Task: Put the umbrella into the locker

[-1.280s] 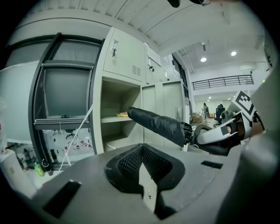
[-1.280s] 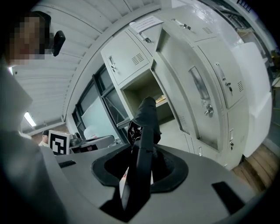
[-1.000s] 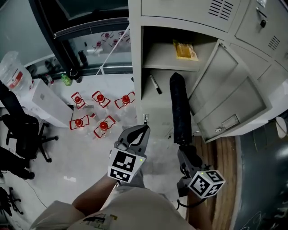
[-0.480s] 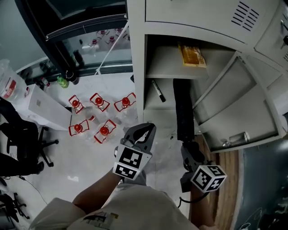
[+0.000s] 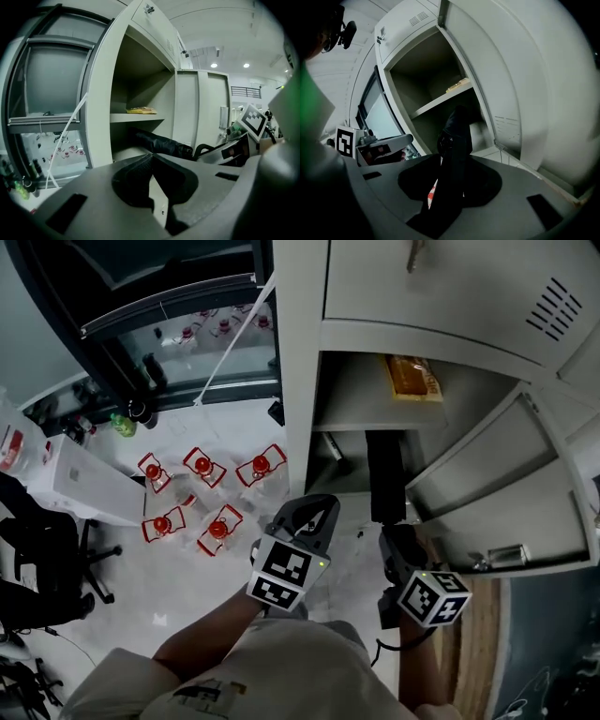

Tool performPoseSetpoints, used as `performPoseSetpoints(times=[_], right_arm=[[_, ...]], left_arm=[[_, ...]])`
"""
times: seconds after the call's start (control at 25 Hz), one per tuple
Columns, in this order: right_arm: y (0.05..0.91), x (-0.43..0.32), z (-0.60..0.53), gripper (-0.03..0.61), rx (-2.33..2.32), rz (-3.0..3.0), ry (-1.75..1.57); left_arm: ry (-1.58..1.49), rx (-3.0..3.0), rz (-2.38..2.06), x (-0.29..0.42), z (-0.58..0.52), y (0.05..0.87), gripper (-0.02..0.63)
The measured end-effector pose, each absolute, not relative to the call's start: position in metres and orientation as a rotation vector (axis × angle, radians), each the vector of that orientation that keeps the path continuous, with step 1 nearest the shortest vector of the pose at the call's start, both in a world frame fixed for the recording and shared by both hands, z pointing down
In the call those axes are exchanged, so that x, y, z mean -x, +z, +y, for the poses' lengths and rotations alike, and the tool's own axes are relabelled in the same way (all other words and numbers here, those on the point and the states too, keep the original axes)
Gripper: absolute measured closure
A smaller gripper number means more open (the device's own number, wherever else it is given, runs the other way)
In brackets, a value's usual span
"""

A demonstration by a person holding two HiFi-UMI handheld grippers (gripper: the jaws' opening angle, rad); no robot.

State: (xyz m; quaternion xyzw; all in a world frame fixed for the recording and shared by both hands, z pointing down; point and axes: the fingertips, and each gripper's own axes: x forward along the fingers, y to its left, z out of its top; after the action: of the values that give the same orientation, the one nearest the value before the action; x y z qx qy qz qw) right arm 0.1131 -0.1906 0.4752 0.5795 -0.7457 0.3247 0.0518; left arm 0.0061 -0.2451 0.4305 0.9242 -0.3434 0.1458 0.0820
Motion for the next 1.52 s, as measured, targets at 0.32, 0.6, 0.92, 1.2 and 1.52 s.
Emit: performPoseSetpoints(times=[0.32,0.6,0.92,1.2,1.52], right_arm=[[0.462,-0.113,-0.232,0.446,-1.797,-2.274,0.939],[0.454,-0.121,-0.263,0.446,-1.78,-2.275,0.902],[0.456,-0.131,-0.292,0.446,-1.755,-2.272,0.842],[0.467,-0.132,-0.312,0.466,-1.742,-2.256,0.809],[0.505,-0.129,-0.336,0.534,-1.74,-2.198,0.853]], left_arm=[[0.399,-2.754,-0.982,-0.017,-0.264,0.431,0.606],[0.387,-2.732,-1.03,-0.024,-0.276,0.426,0.606],[0.375,-2.683,-1.079,-0.039,-0.288,0.43,0.606],[0.386,-2.657,-1.105,-0.053,-0.296,0.44,0.606],[0.38,-2.577,-1.105,-0.055,-0.307,0.459,0.606]])
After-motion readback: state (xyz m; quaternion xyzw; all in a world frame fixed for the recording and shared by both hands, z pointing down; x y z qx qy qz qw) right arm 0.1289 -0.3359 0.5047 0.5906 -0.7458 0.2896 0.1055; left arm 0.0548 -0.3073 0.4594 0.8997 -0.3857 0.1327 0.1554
